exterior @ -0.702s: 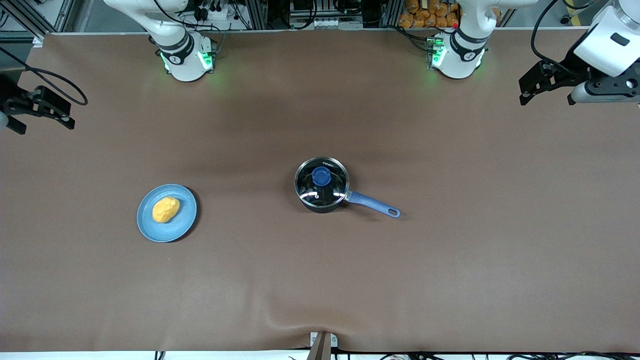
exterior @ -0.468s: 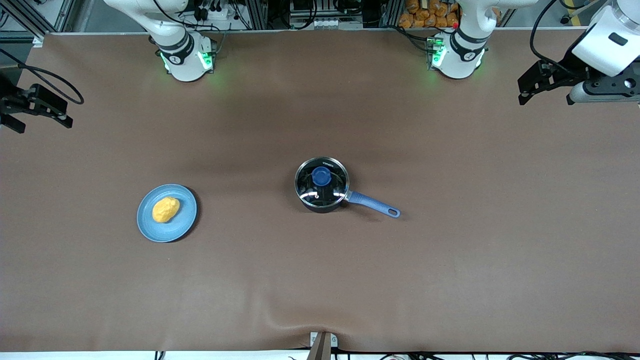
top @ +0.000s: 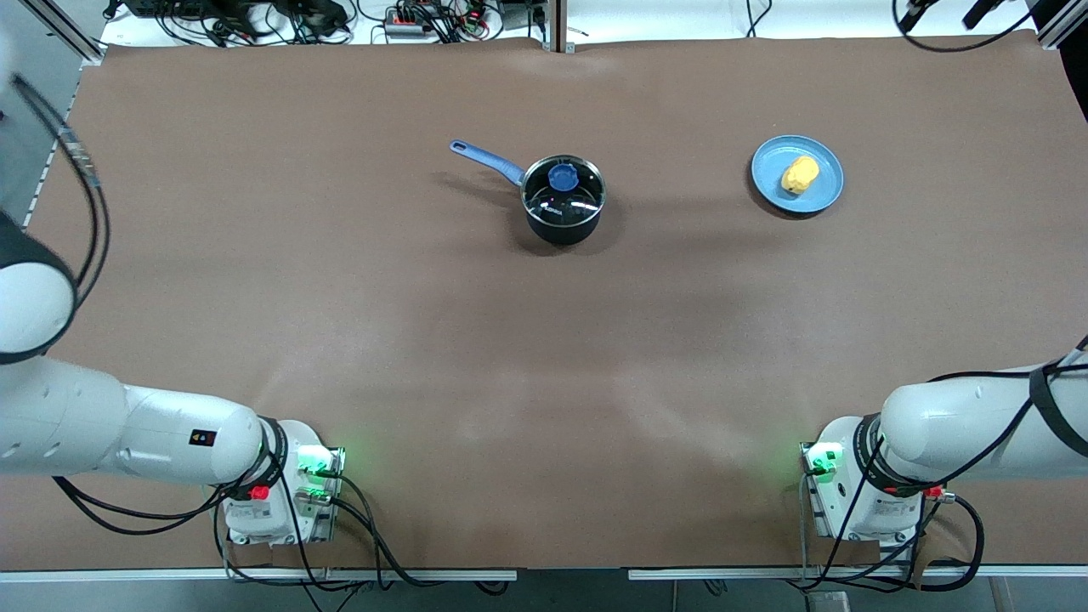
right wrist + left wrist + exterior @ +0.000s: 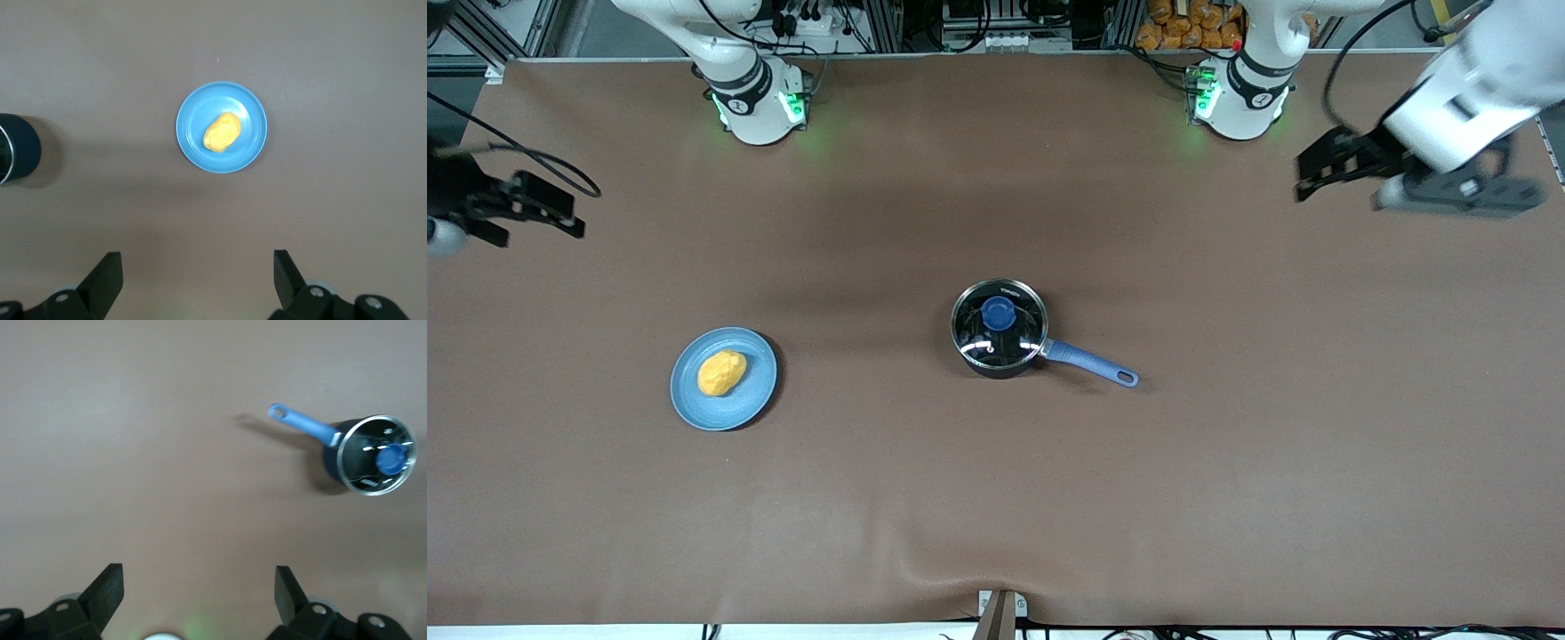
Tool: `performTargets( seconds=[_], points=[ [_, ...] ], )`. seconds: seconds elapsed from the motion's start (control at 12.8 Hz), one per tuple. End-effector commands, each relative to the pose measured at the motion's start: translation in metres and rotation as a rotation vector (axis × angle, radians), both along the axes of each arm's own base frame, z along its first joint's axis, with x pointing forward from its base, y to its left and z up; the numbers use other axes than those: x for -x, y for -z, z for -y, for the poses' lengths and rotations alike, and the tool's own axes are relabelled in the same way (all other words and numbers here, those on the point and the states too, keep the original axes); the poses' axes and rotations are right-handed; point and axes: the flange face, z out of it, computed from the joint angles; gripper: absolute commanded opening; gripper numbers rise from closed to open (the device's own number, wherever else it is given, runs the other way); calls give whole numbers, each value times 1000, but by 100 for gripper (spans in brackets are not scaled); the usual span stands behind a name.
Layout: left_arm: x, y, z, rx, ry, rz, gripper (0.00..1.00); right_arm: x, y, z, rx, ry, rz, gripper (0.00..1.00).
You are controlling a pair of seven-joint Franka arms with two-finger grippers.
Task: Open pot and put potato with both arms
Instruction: 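Reach the left gripper to the pot lid knob while the right gripper reaches the potato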
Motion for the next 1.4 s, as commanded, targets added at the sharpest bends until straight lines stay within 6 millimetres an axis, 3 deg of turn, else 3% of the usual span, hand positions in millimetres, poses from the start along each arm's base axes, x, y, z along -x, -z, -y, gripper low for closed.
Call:
performTargets(
  seconds=[0.0,0.16,0.39,0.7,1.09,1.33],
  points=[
    [-21,35,66,31,-46,-2,100,-24,49,8,-24,38,-70,100],
    [-20,76,137,35,-91,-34,100,-45,96,13,-30,49,-106,100],
    [-9,125,225,-68,-129,14,100,-67,153,20,-35,62,-131,100],
    [6,195,305,-40,-260,32,100,-89,251,40,-58,106,-190,100],
    [21,267,369,-46,-353,96,100,-87,345,43,-104,166,-194,100],
    [22,295,374,-92,-322,117,100,-74,383,34,-147,206,-208,100]
  ],
)
